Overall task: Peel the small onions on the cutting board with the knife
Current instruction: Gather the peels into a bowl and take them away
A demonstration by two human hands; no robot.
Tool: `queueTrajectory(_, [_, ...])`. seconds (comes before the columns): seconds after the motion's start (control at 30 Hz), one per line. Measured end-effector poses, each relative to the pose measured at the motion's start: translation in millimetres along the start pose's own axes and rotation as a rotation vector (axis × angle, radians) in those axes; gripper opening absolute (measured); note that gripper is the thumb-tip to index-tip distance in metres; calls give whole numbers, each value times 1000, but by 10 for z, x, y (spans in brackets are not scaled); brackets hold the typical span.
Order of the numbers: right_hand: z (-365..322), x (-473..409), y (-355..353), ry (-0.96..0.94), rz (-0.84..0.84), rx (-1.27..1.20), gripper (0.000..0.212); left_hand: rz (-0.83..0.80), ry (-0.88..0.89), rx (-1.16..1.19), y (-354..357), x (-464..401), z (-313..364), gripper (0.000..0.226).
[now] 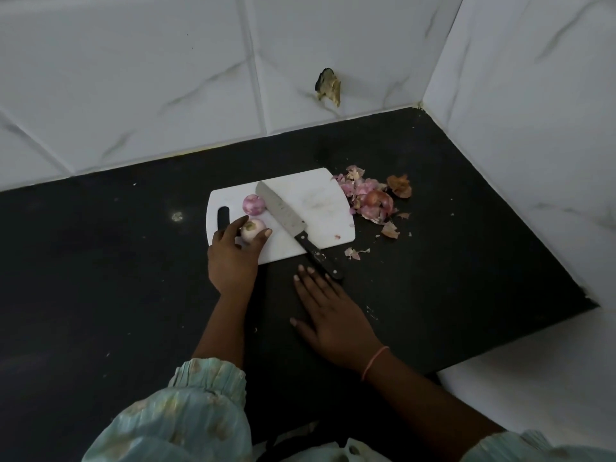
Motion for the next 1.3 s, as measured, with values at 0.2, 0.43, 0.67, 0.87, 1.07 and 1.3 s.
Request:
queueTrajectory(0.2, [389,152,-156,108,47,50,71,-10,2,-11,20,5,-15,65])
queueTrajectory(0.43, [1058,387,-326,285,93,81,73,-54,15,-35,32,8,50,74])
queueTrajectory(0.67, [756,378,-576,321,363,-202,56,-46,300,-20,197,251,804,58])
queueTrajectory(0.87, [304,-54,-216,-32,99,-156,51,-661,610,-257,1273,562,1358,41])
queueTrajectory(1.07, [842,88,-277,-2,51,77,61,-678,532,-117,1201,491,1090,18])
queueTrajectory(1.3, [1669,293,-577,273,167,47,65,-732,474,-160,1195,437,1013,14])
Point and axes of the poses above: each hand's wrist, its own x-axis away from the middle knuckle, its own y-axis out of the palm, z = x × y, the point moved 9 cm from there along -x, towards the middle knuckle
